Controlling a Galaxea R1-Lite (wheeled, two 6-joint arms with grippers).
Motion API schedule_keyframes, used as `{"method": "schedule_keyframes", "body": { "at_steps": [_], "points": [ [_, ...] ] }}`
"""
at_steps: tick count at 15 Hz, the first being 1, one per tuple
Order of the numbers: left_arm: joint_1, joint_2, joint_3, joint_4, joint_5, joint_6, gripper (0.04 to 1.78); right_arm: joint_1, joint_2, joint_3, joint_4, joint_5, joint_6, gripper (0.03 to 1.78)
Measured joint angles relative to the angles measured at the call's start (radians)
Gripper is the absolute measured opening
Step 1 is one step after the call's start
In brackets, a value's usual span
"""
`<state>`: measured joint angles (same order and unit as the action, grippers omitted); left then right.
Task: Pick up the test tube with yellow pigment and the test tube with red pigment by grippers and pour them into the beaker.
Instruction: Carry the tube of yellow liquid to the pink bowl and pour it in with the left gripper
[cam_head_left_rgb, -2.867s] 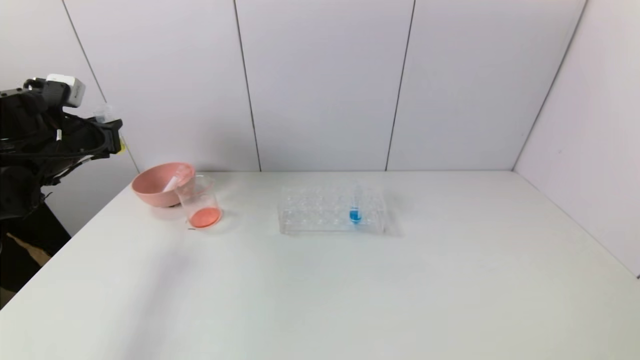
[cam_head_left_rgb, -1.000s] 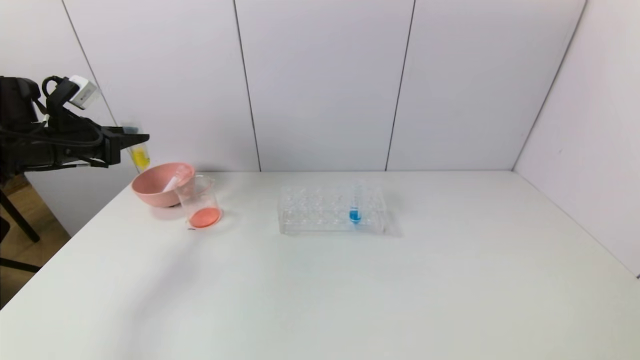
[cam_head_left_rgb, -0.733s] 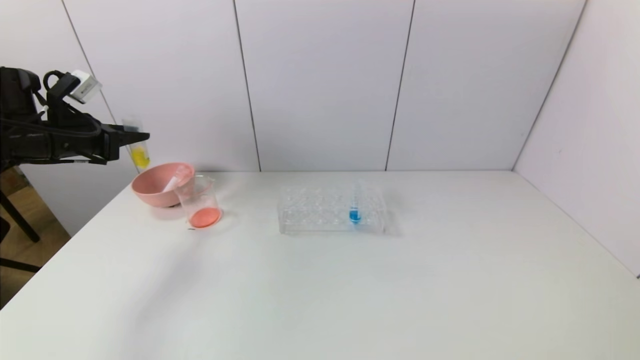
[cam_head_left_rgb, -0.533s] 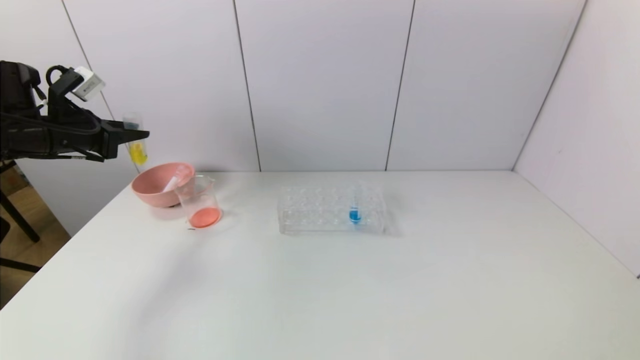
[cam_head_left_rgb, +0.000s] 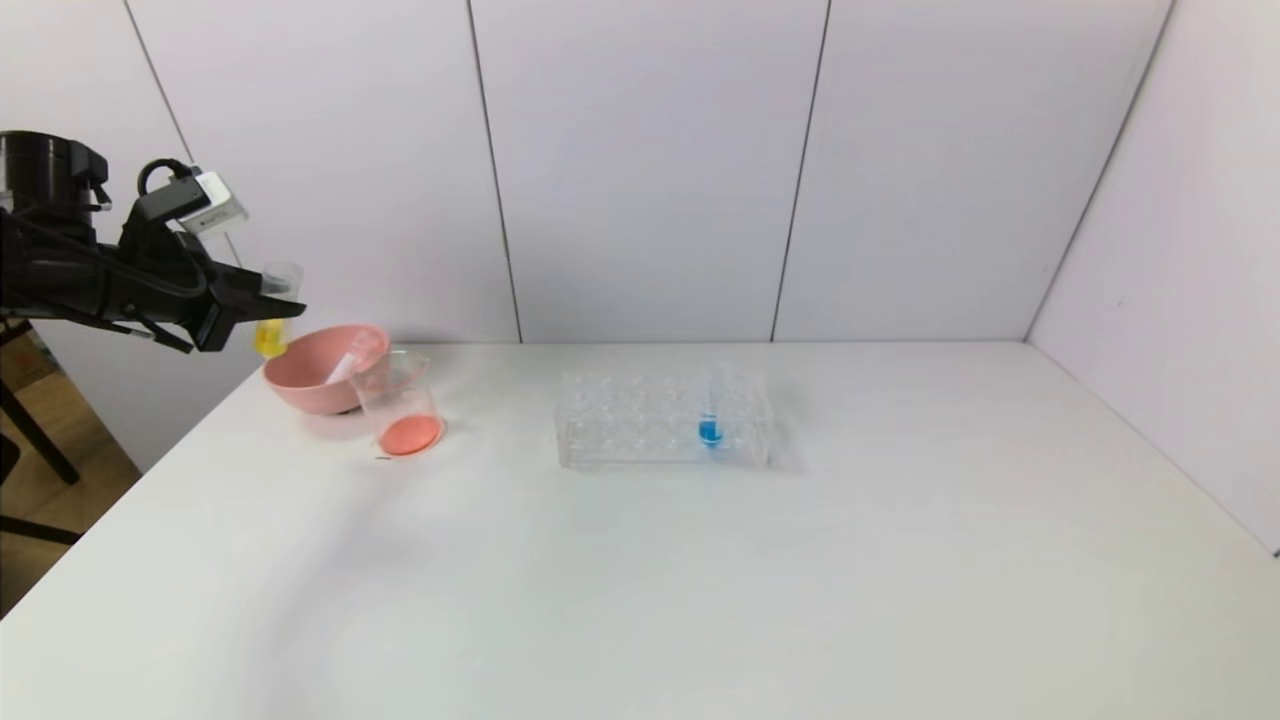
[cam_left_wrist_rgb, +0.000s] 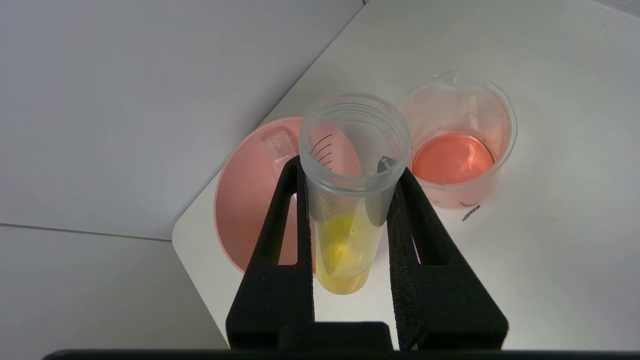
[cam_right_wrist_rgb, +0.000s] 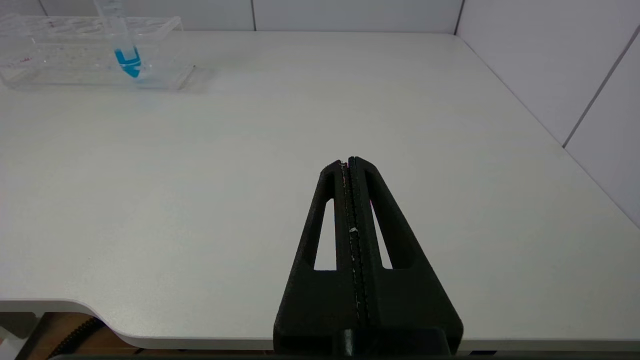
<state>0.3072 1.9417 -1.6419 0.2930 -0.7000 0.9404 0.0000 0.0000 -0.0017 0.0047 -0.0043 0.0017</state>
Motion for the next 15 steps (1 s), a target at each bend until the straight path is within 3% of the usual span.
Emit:
{"method": "schedule_keyframes", "body": {
  "at_steps": [6, 10, 15],
  "points": [
    [-0.018, 0.051, -0.195, 0.314, -0.005, 0.254, 0.44, 0.0, 0.0, 0.0, 0.0, 0.0, 0.0, 0.11],
    [-0.032, 0.111, -0.324, 0.426, 0.0, 0.375, 0.44, 0.0, 0.0, 0.0, 0.0, 0.0, 0.0, 0.11],
    [-0.05, 0.161, -0.353, 0.437, 0.023, 0.445, 0.44, 0.0, 0.0, 0.0, 0.0, 0.0, 0.0, 0.11]
  ]
}}
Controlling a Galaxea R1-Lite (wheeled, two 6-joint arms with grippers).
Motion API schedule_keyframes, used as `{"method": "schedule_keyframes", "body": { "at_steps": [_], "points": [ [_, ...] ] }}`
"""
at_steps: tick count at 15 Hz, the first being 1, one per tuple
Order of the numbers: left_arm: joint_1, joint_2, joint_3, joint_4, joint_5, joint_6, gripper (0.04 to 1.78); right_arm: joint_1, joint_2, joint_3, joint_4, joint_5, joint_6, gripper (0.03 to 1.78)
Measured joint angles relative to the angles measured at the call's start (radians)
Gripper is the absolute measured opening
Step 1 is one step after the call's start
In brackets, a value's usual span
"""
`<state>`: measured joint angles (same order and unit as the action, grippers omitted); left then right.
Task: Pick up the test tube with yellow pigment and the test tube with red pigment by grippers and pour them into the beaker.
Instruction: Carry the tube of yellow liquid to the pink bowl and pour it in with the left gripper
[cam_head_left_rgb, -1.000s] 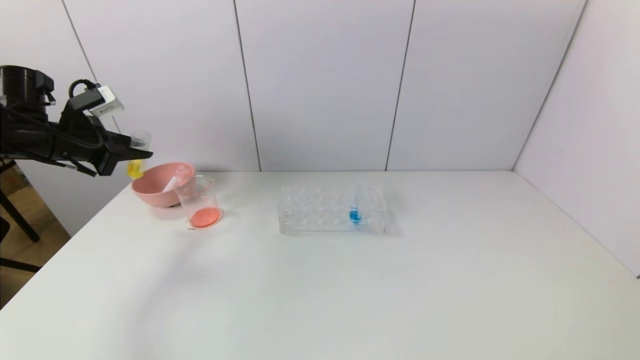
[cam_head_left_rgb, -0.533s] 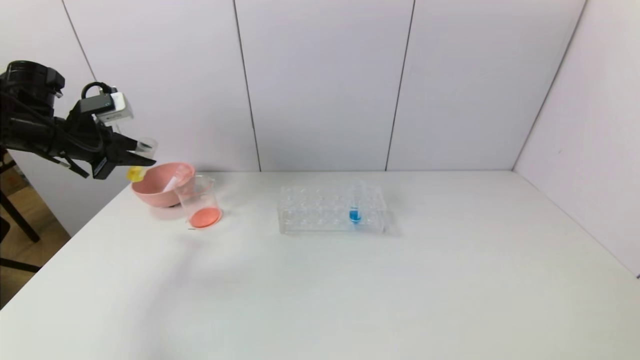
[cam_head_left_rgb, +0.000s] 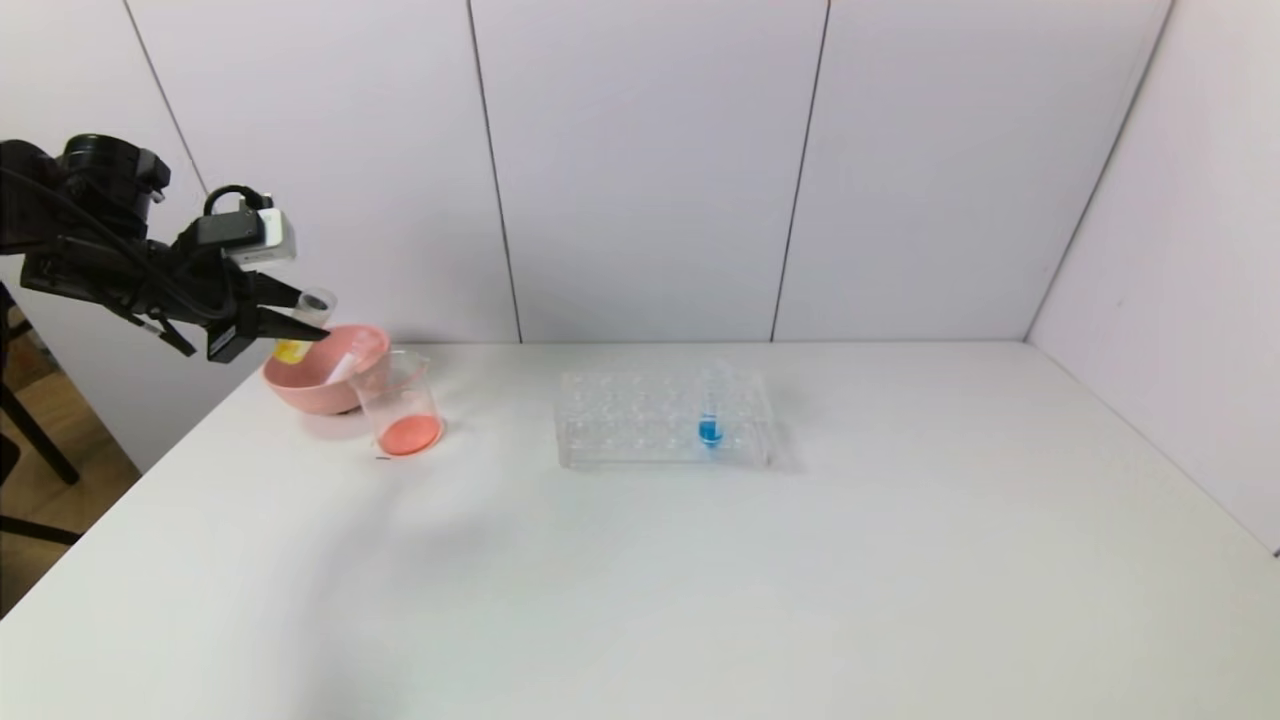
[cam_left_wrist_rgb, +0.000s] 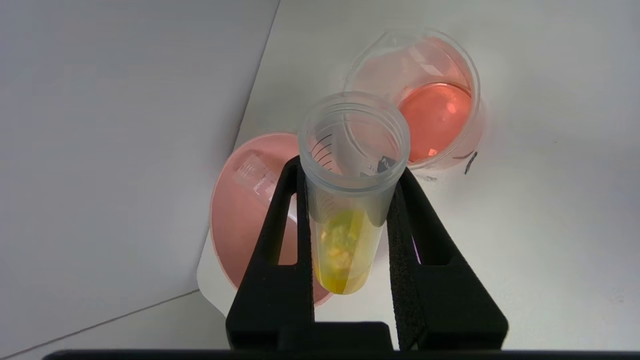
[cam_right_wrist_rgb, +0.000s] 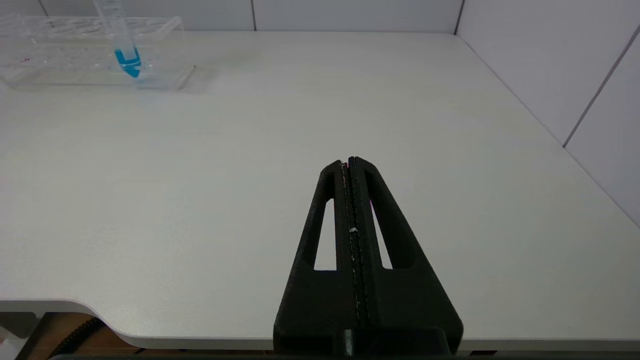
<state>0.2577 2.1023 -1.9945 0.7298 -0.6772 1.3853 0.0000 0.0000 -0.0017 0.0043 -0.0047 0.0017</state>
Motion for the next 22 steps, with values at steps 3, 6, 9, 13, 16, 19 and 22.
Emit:
{"method": "schedule_keyframes", "body": {
  "at_steps": [3, 6, 9, 13, 16, 19, 22],
  "points": [
    [-0.002, 0.013, -0.001, 0.0, 0.057, 0.022, 0.44, 0.0, 0.0, 0.0, 0.0, 0.0, 0.0, 0.11],
    [-0.007, 0.026, -0.004, -0.003, 0.102, 0.019, 0.44, 0.0, 0.0, 0.0, 0.0, 0.0, 0.0, 0.11],
    [-0.02, 0.036, -0.008, -0.005, 0.189, 0.019, 0.44, 0.0, 0.0, 0.0, 0.0, 0.0, 0.0, 0.11],
    [-0.046, 0.039, -0.008, -0.005, 0.225, 0.012, 0.44, 0.0, 0.0, 0.0, 0.0, 0.0, 0.0, 0.11],
    [-0.073, 0.042, -0.008, -0.002, 0.269, -0.043, 0.44, 0.0, 0.0, 0.0, 0.0, 0.0, 0.0, 0.11],
    [-0.095, 0.046, -0.007, -0.002, 0.298, -0.097, 0.44, 0.0, 0.0, 0.0, 0.0, 0.0, 0.0, 0.11],
    [-0.107, 0.049, -0.007, 0.001, 0.304, -0.127, 0.44, 0.0, 0.0, 0.0, 0.0, 0.0, 0.0, 0.11]
  ]
}}
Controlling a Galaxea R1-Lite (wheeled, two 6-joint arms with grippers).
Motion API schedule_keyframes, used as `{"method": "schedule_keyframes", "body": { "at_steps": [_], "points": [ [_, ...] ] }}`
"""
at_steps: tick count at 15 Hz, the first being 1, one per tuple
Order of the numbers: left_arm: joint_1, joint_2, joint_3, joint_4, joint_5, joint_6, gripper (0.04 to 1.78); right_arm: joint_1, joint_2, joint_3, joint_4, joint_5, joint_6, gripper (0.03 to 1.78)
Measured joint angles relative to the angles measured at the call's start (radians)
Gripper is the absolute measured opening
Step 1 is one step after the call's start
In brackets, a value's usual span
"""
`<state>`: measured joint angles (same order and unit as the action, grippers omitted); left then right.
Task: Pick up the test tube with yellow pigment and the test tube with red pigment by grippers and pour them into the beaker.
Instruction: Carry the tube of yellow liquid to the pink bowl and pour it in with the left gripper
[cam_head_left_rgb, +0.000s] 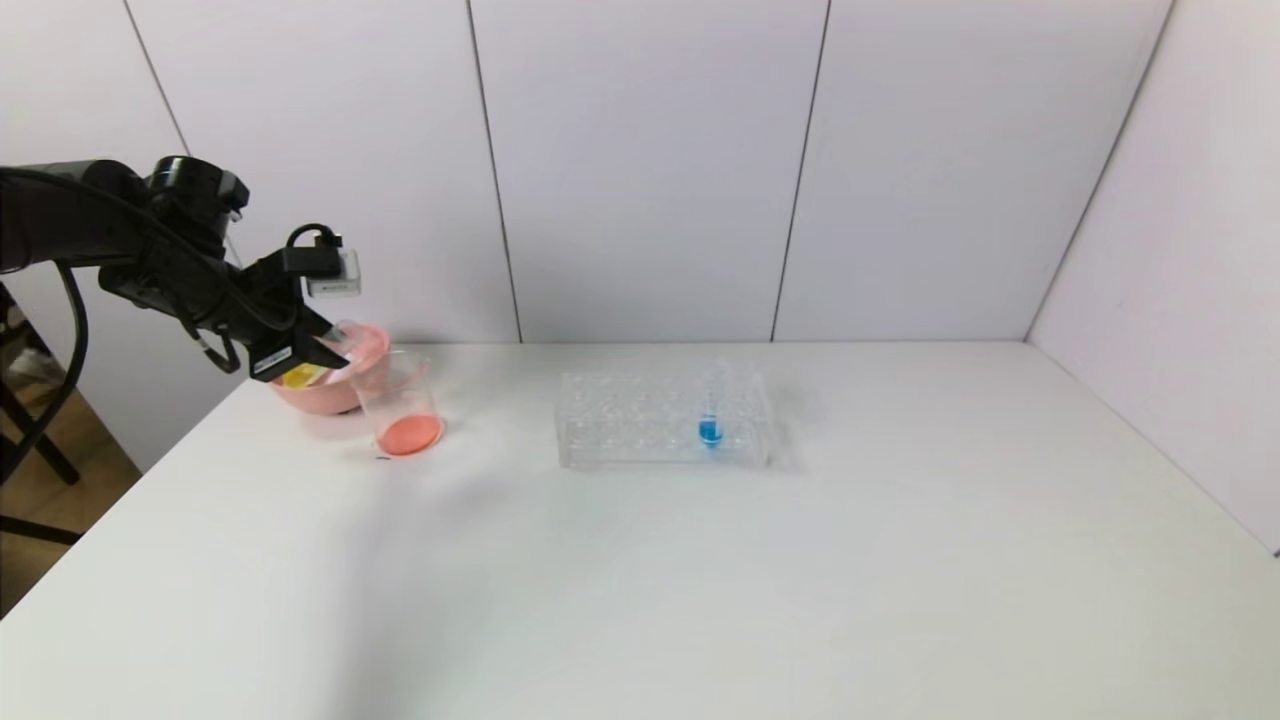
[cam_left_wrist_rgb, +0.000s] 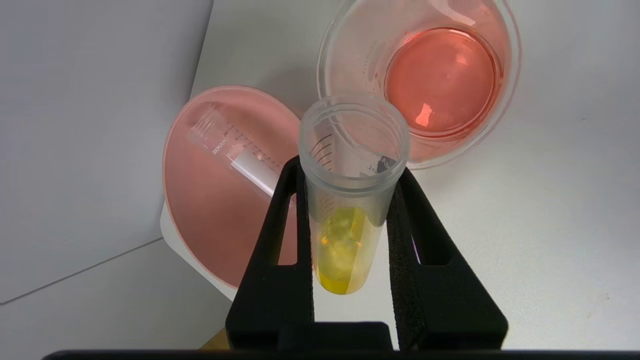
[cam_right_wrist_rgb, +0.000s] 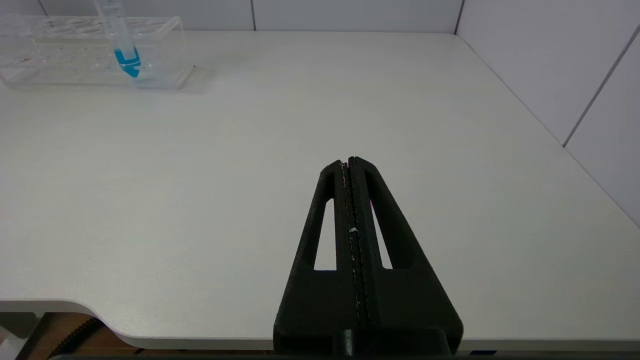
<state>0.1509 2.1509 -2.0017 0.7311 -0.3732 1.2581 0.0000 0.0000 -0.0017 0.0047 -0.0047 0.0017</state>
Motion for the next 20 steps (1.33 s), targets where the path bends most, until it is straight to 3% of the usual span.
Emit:
{"method": "schedule_keyframes", "body": {
  "at_steps": [11, 20],
  "points": [
    [-0.003, -0.014, -0.001, -0.01, 0.075, -0.037, 0.44, 0.0, 0.0, 0.0, 0.0, 0.0, 0.0, 0.11],
    [-0.012, -0.023, -0.001, -0.008, 0.08, -0.049, 0.44, 0.0, 0.0, 0.0, 0.0, 0.0, 0.0, 0.11]
  ]
}}
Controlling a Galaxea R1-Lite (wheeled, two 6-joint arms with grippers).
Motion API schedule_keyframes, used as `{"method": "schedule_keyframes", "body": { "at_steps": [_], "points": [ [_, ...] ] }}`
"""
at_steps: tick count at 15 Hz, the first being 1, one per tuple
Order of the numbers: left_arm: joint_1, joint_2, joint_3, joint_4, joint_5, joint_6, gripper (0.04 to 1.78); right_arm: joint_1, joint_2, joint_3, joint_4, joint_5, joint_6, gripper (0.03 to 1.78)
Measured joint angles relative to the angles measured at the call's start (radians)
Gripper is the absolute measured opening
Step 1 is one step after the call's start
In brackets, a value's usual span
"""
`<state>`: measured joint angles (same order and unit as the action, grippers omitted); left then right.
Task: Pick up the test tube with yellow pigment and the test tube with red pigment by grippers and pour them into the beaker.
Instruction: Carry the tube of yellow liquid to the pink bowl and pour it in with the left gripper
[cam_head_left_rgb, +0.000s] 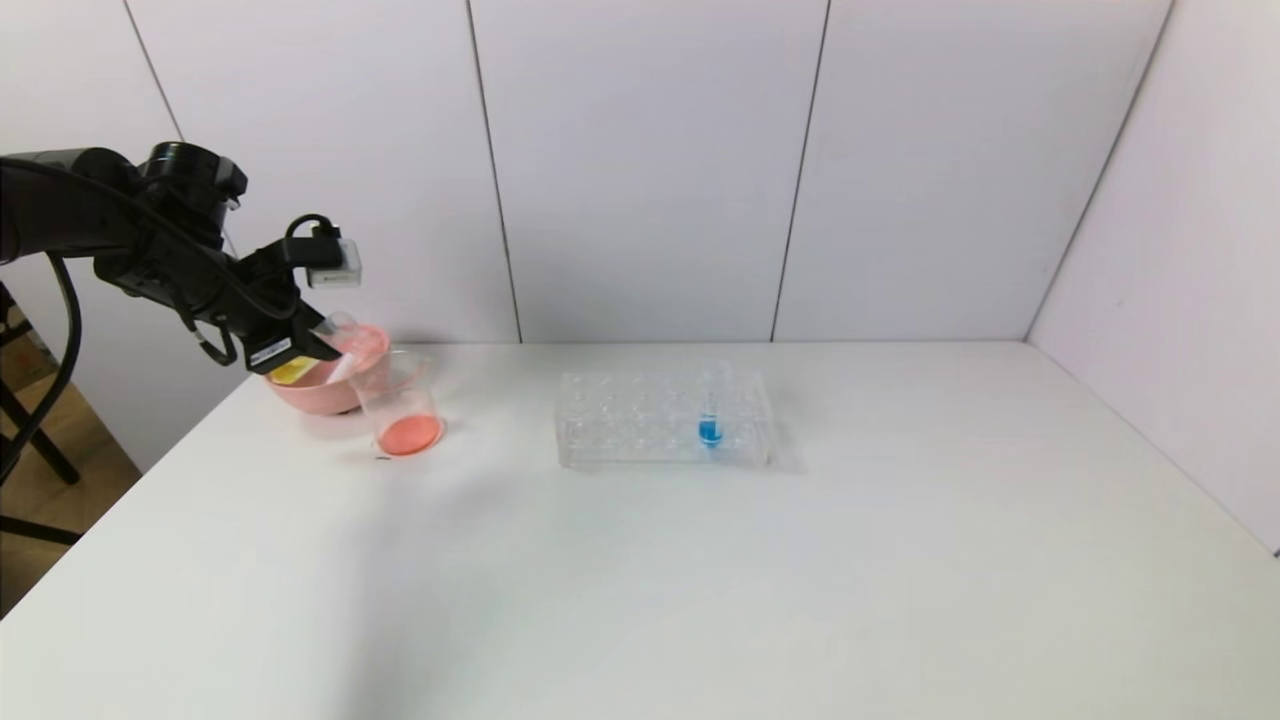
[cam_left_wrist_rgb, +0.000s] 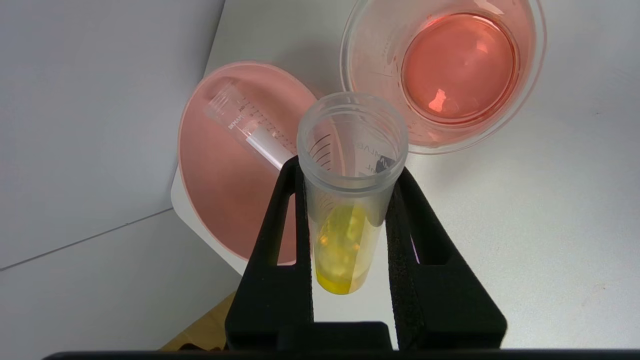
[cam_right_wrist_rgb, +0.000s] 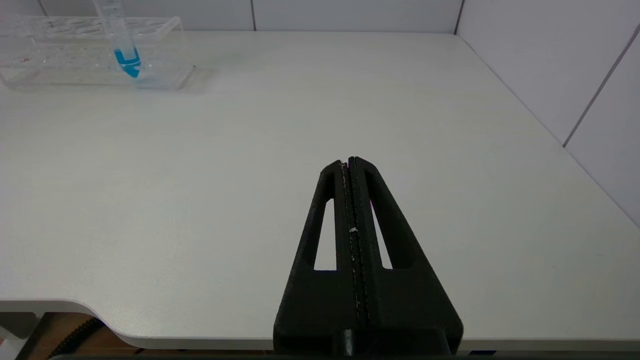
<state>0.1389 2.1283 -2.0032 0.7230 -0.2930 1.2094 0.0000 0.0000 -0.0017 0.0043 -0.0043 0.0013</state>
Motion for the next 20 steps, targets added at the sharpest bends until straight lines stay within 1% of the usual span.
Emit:
{"method": "schedule_keyframes", "body": {
  "at_steps": [4, 7, 10, 13, 16, 20],
  "points": [
    [-0.002, -0.001, 0.0, 0.003, 0.004, -0.003, 0.44, 0.0, 0.0, 0.0, 0.0, 0.0, 0.0, 0.11],
    [-0.004, -0.004, 0.0, 0.007, 0.049, -0.003, 0.44, 0.0, 0.0, 0.0, 0.0, 0.0, 0.0, 0.11],
    [-0.013, -0.004, 0.0, 0.01, 0.06, -0.005, 0.44, 0.0, 0.0, 0.0, 0.0, 0.0, 0.0, 0.11],
    [-0.028, -0.004, 0.0, 0.024, 0.104, -0.019, 0.44, 0.0, 0.0, 0.0, 0.0, 0.0, 0.0, 0.11],
    [-0.04, -0.004, 0.0, 0.026, 0.113, -0.02, 0.44, 0.0, 0.0, 0.0, 0.0, 0.0, 0.0, 0.11],
    [-0.053, -0.004, 0.0, 0.04, 0.179, -0.031, 0.44, 0.0, 0.0, 0.0, 0.0, 0.0, 0.0, 0.11]
  ]
}}
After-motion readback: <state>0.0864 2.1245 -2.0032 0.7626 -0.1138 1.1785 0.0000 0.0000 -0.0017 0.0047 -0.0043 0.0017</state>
